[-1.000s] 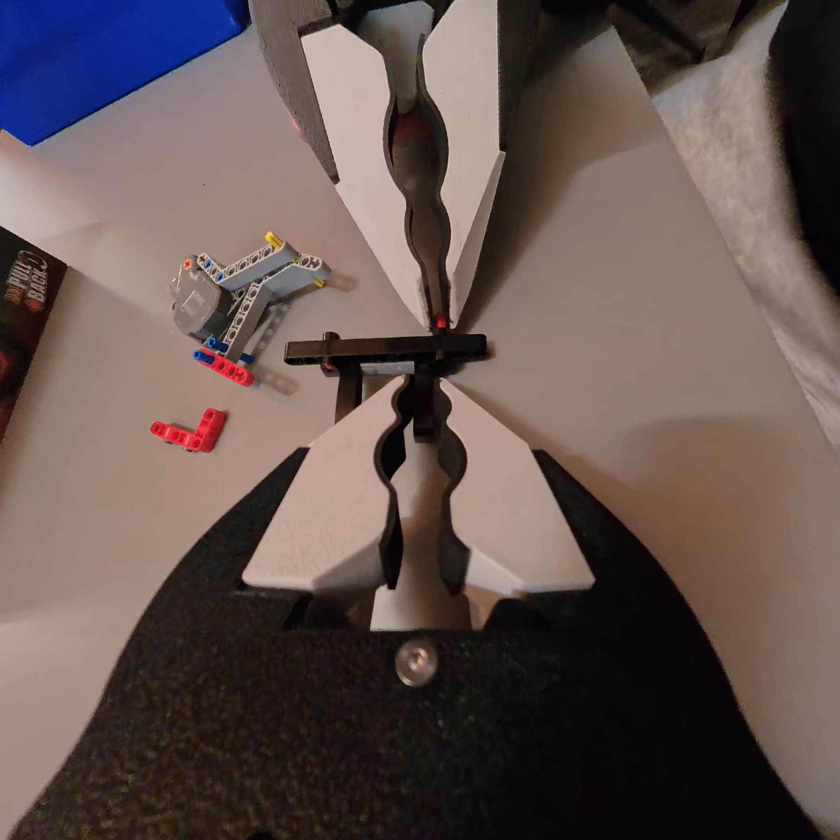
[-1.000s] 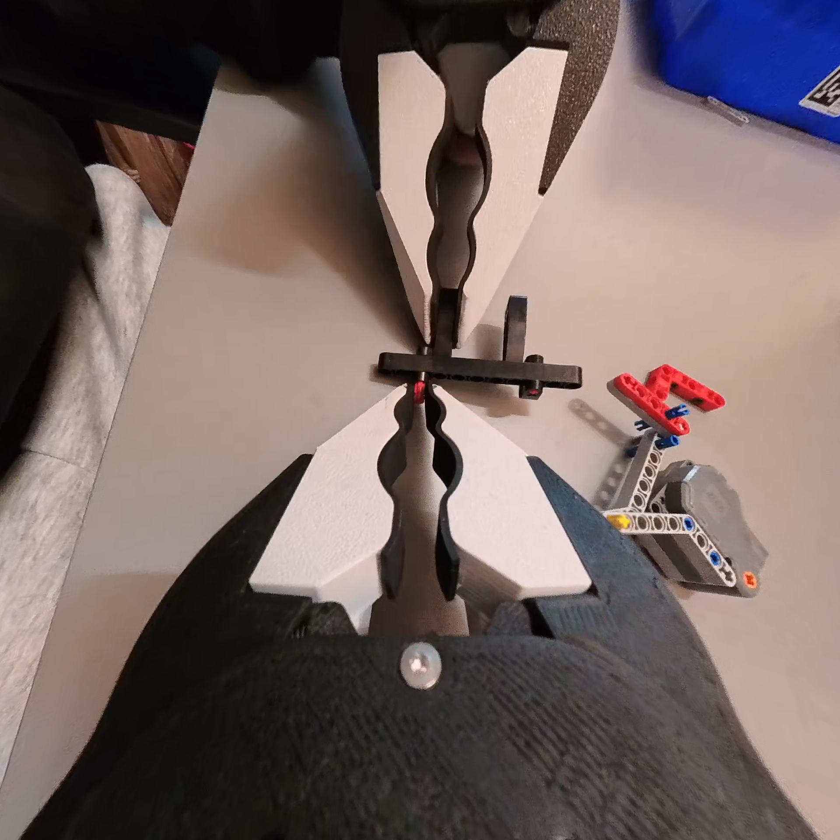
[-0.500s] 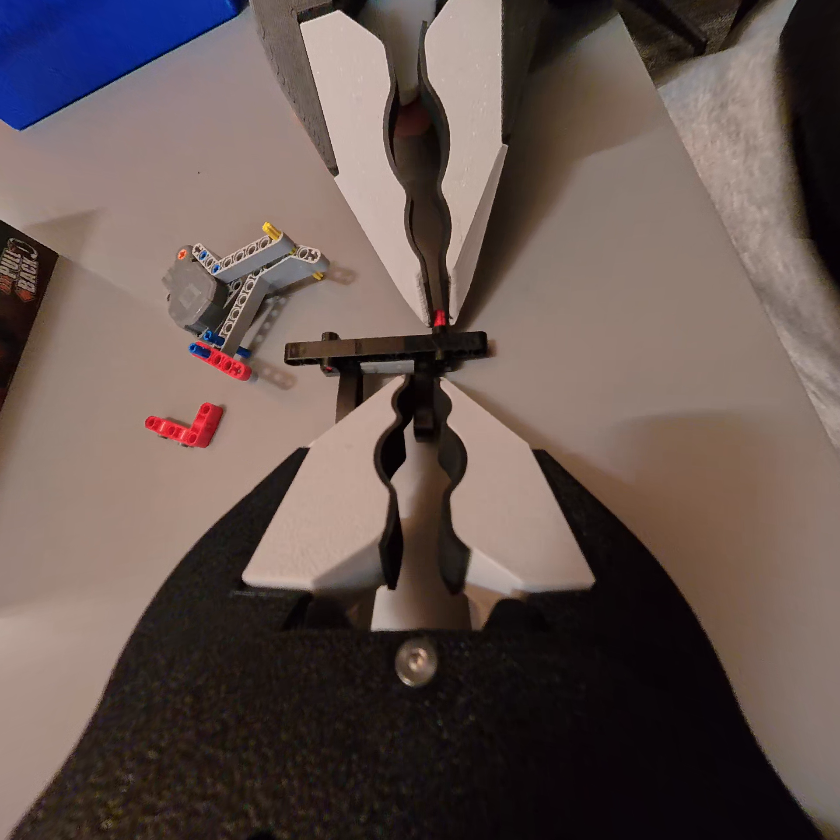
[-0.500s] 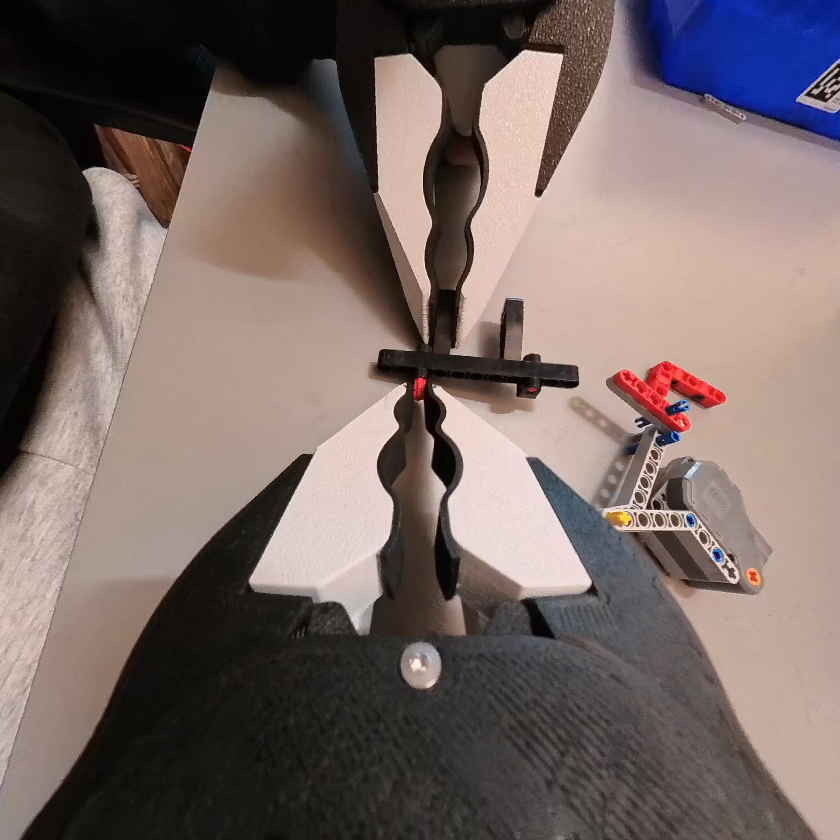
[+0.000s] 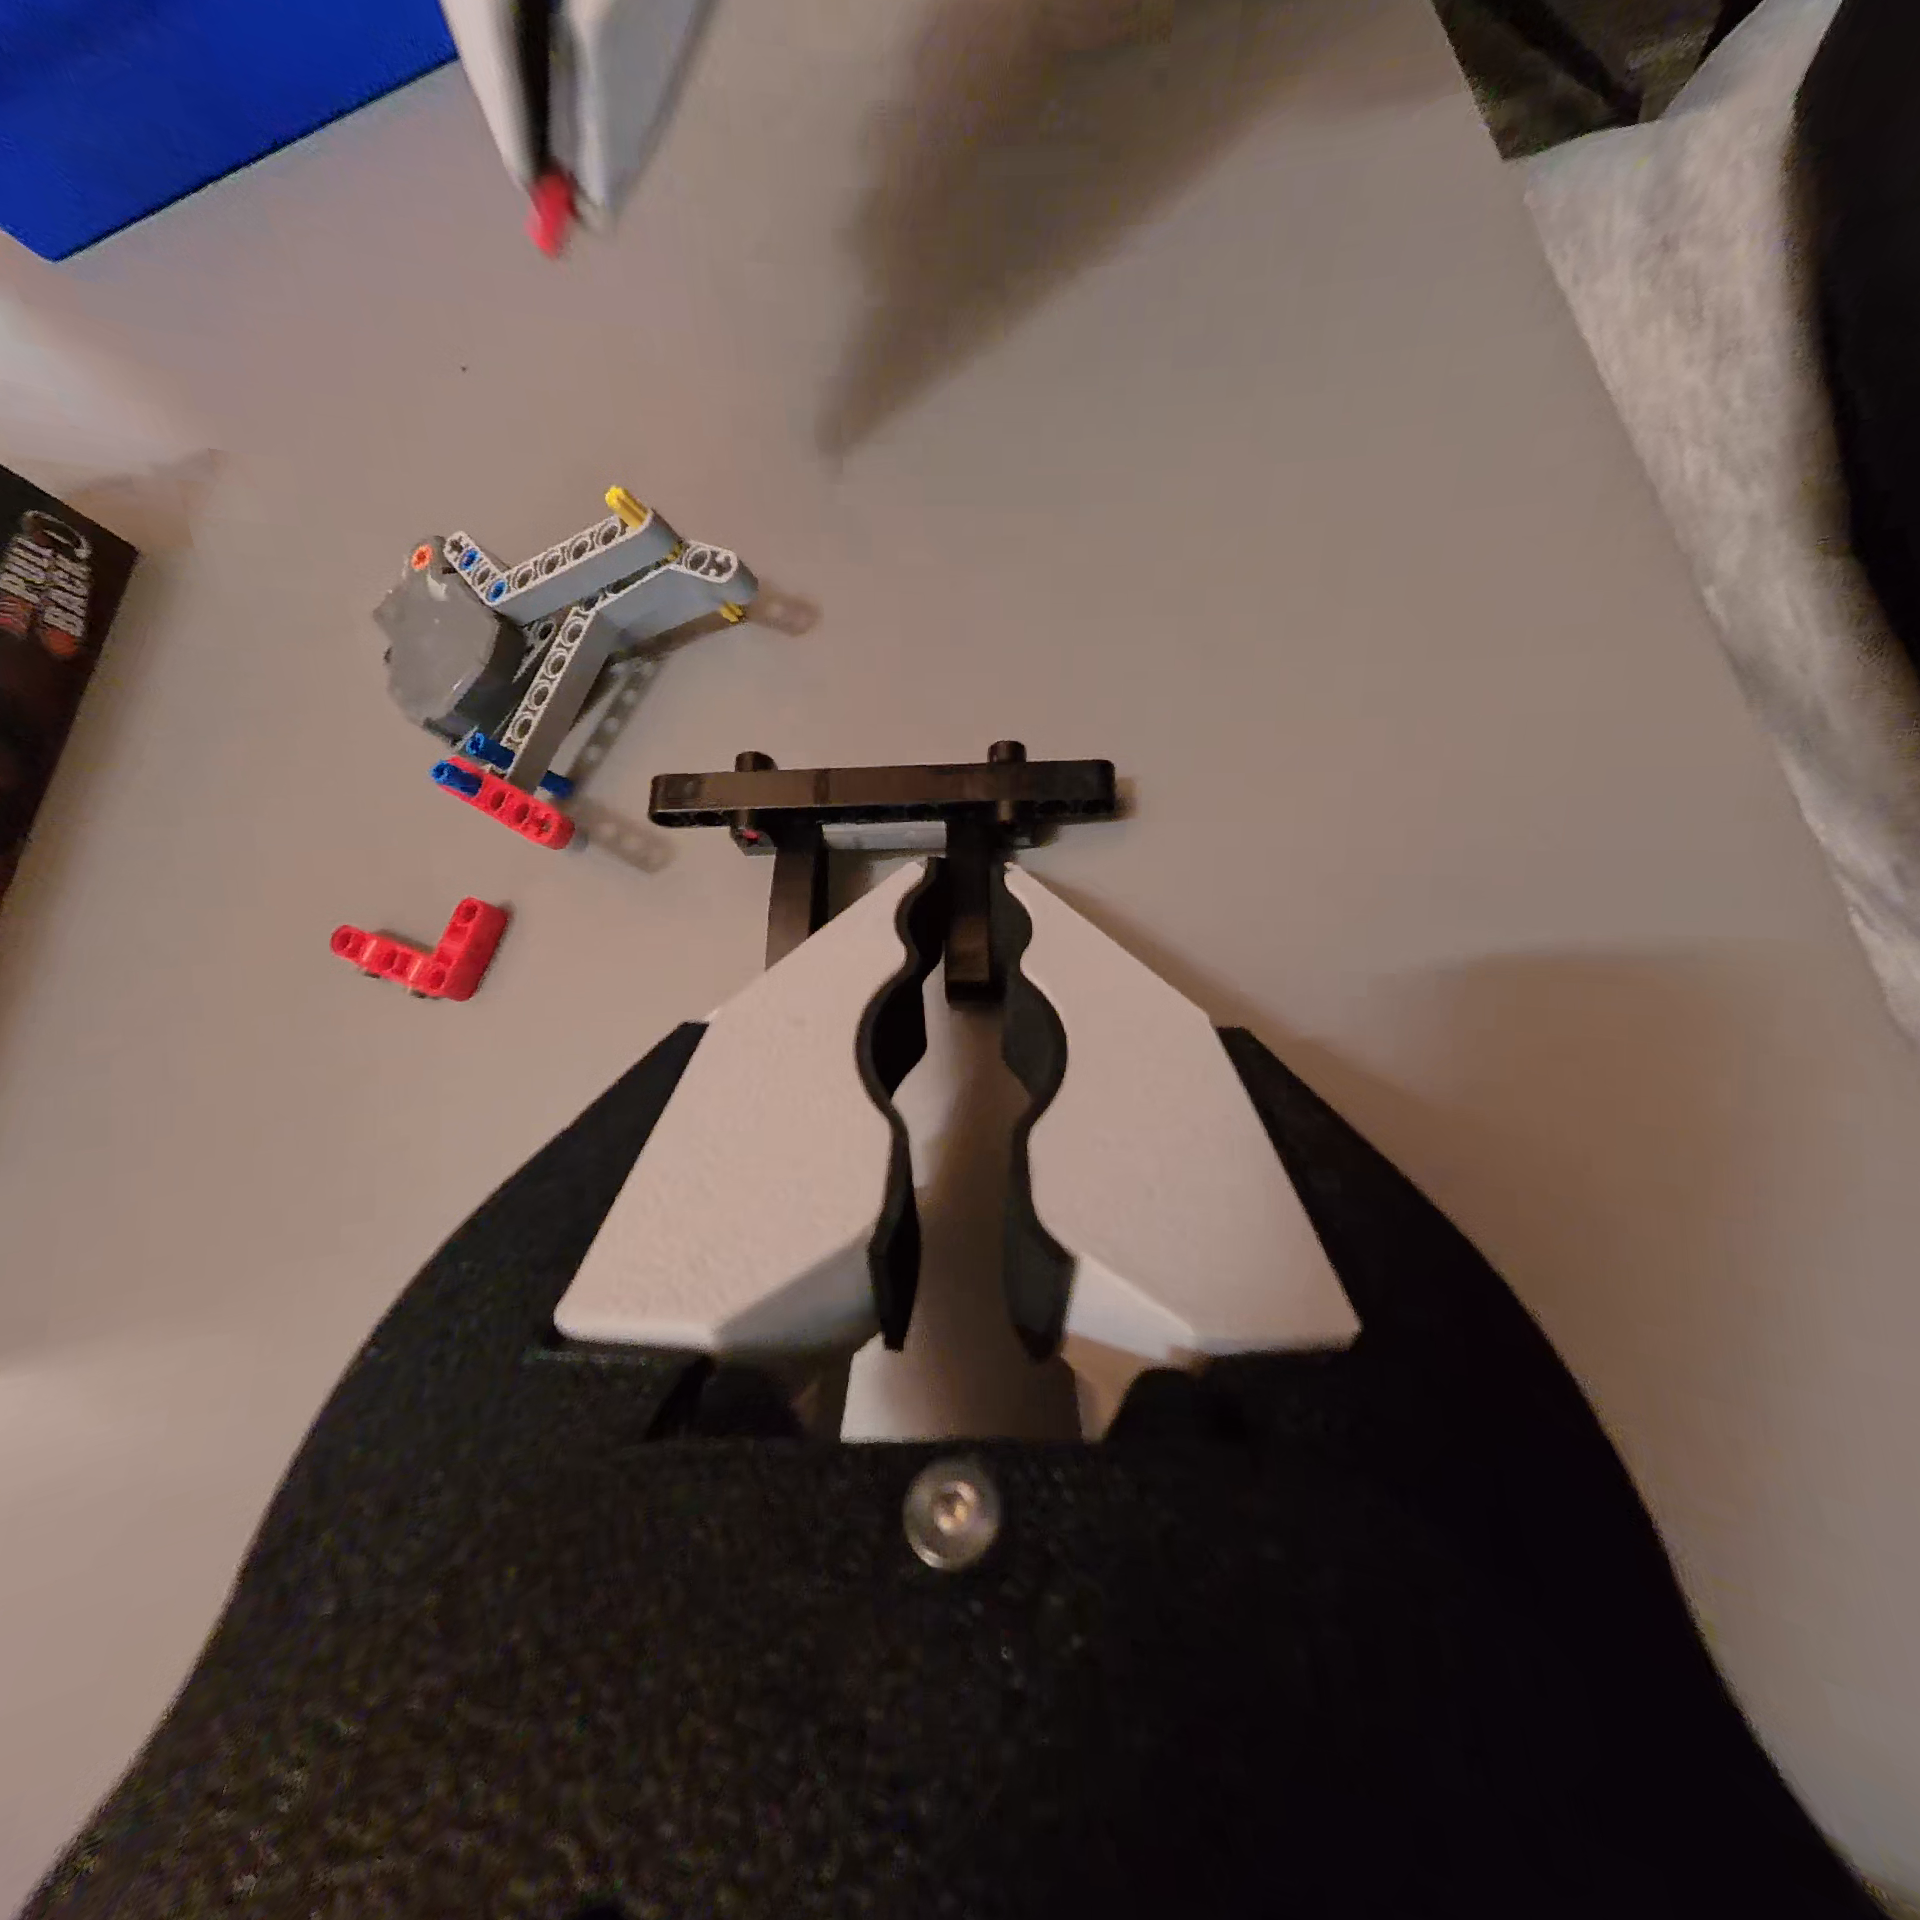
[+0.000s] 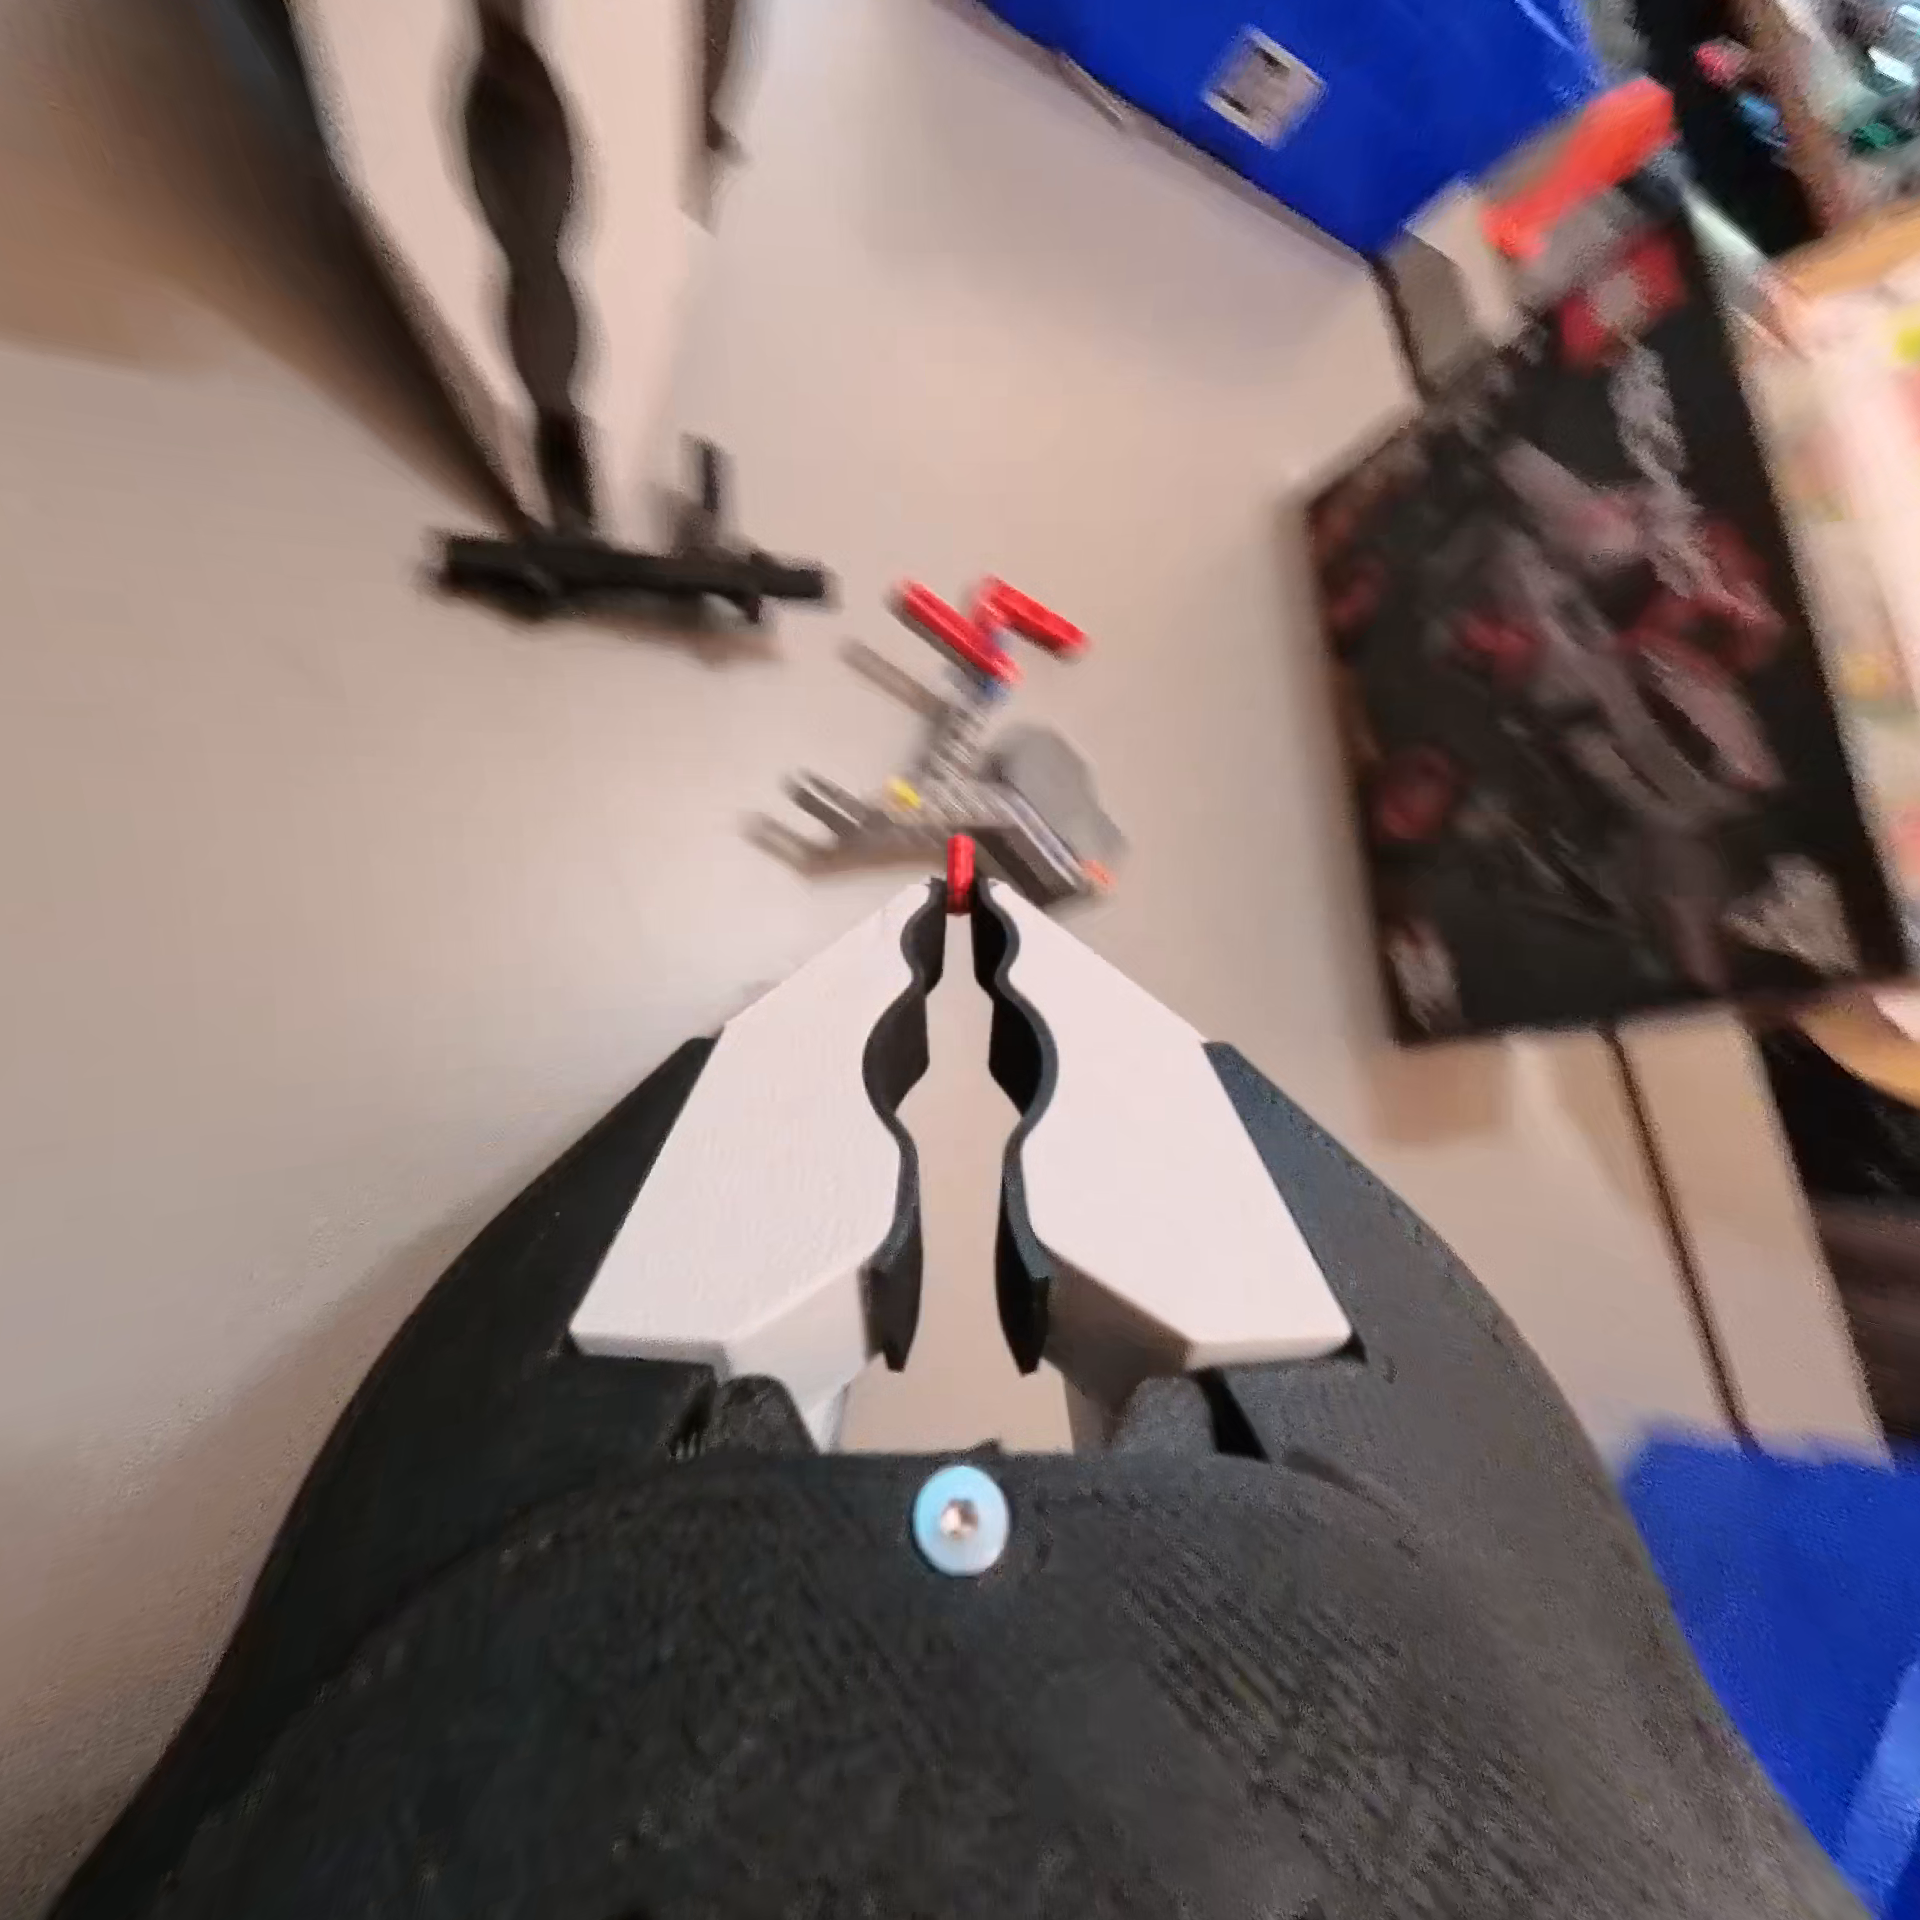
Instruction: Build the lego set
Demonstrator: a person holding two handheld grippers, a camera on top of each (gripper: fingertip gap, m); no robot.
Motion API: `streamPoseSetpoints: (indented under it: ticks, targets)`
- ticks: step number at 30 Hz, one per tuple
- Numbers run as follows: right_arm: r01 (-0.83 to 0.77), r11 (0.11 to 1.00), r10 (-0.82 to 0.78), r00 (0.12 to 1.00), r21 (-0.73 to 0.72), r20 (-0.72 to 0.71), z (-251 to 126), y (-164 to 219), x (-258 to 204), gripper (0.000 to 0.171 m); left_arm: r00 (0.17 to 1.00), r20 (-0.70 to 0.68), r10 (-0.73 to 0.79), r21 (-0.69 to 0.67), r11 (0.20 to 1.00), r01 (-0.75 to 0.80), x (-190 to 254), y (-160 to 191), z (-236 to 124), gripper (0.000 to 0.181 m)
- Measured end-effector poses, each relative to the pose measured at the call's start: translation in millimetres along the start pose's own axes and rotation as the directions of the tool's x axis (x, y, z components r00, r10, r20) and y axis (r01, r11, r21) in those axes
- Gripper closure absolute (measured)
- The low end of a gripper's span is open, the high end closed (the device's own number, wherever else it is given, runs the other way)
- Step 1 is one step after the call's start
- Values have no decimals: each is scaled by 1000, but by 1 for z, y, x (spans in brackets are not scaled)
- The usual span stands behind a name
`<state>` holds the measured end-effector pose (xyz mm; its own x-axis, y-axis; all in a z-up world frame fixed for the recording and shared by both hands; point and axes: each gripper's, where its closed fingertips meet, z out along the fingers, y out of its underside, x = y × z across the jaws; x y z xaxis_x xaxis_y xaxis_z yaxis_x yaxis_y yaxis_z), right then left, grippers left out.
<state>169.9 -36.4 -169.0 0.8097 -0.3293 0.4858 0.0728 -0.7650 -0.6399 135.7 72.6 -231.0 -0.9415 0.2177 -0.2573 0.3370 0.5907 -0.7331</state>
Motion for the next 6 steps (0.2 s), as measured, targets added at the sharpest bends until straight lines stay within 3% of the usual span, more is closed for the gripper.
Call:
streamPoseSetpoints:
  ticks: [1, 4, 6]
  targets:
    - [-23, 999, 20, 995, -28, -95, -12, 14, 20, 168, 1000, 4, -1, -1, 1000, 1, -1, 0, 0, 175]
    - [-178, 982, 144, 926, -67, -349, -67, 58, 83, 167, 1000, 6, -25, -7, 1000, 25, -4, 1, 1, 175]
    - [-271, 956, 169, 818, -109, -551, -115, 98, 130, 167, 1000, 7, -30, -8, 1000, 30, -5, 1, 2, 175]
